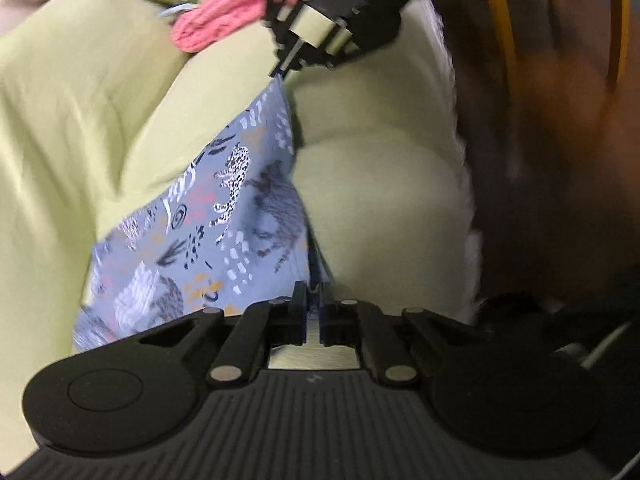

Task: Fold clothes

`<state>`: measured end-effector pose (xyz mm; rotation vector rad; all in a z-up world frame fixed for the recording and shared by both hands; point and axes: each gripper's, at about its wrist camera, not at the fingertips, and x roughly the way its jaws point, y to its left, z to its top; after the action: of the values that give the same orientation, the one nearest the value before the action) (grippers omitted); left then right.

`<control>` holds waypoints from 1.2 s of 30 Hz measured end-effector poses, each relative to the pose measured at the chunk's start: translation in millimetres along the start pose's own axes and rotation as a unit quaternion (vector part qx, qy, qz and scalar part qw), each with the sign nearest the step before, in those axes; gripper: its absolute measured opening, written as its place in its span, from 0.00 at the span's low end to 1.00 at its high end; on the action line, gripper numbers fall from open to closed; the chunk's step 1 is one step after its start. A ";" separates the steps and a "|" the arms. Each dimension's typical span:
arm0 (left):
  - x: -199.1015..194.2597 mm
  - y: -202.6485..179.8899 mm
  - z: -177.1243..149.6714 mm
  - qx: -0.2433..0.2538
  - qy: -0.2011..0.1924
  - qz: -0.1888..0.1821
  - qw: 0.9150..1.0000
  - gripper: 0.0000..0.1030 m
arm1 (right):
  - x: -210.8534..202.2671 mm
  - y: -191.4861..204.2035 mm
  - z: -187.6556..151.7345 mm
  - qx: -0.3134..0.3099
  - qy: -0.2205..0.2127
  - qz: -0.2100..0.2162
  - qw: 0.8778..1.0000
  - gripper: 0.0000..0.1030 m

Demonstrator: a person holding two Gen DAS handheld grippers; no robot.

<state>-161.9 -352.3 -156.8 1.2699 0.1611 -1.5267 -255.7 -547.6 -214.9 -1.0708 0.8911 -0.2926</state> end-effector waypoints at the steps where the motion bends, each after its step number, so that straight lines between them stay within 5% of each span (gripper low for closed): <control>1: -3.0 3.3 -2.3 -0.010 -0.001 -0.004 1.000 0.03 | -2.6 -2.2 -0.1 0.003 -0.004 0.001 1.000 0.00; 12: 9.4 -13.1 -17.8 -0.004 0.015 0.009 1.000 0.04 | -4.5 19.6 1.7 -0.014 0.025 0.031 0.999 0.00; 14: 4.2 -9.3 -18.9 -0.025 0.023 0.004 0.999 0.12 | -7.6 20.2 4.7 -0.012 0.049 0.040 0.998 0.03; 17: -8.8 -4.9 -16.0 -0.082 0.037 0.002 0.996 0.24 | -21.2 17.5 8.7 0.039 0.087 0.029 0.995 0.24; 19: -21.8 -3.1 -12.2 -0.142 0.048 0.008 0.989 0.24 | -37.3 11.1 12.0 0.115 0.111 0.011 0.987 0.50; 21: -34.7 0.4 -10.0 -0.208 0.060 0.017 0.976 0.30 | -59.2 2.9 17.9 0.215 0.122 0.008 0.969 0.51; 23: -46.8 10.7 -12.4 -0.284 0.075 0.028 0.955 0.36 | -81.4 -7.5 26.6 0.325 0.122 0.022 0.938 0.55; 25: -59.4 25.7 -21.0 -0.358 0.100 0.042 0.927 0.39 | -103.5 -13.4 38.2 0.432 0.110 0.049 0.894 0.68; 28: -80.1 42.2 -33.9 -0.423 0.137 0.078 0.892 0.42 | -133.7 -17.7 56.6 0.570 0.085 0.102 0.811 0.69; 33: -123.2 48.9 -49.5 -0.473 0.156 0.137 0.856 0.53 | -158.3 -31.0 82.8 0.630 0.070 0.141 0.761 0.74; 36: -146.5 43.3 -53.9 -0.489 0.144 0.151 0.847 0.57 | -172.9 -39.0 98.5 0.662 0.061 0.164 0.729 0.80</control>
<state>-119.2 -241.8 -46.3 0.6200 0.7903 -0.7533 -282.8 -399.3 -79.3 0.4564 0.7004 -0.5729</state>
